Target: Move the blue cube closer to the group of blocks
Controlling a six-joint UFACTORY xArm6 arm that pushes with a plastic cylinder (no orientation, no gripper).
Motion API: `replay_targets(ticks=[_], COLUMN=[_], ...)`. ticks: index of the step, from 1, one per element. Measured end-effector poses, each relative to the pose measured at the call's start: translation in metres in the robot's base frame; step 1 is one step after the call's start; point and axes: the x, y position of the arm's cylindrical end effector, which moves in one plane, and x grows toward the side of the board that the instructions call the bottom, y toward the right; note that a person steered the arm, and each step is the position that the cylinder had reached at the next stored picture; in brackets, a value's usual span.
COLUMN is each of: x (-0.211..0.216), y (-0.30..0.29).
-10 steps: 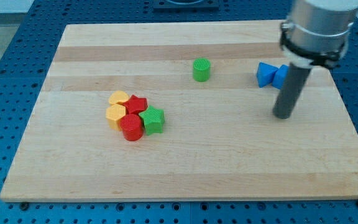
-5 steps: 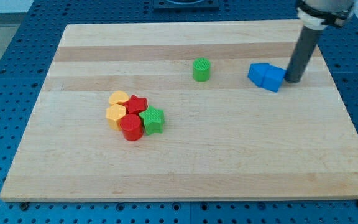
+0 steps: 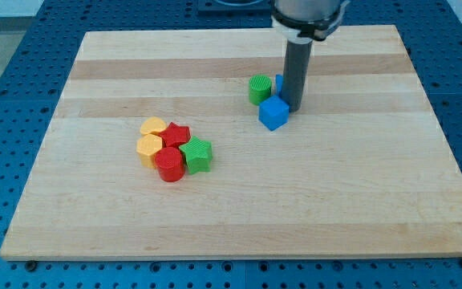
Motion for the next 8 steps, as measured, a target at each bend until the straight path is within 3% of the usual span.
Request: replay_targets(ticks=[2, 6, 8], x=[0.025, 0.029, 0.029], y=[-0.038, -0.068, -0.044])
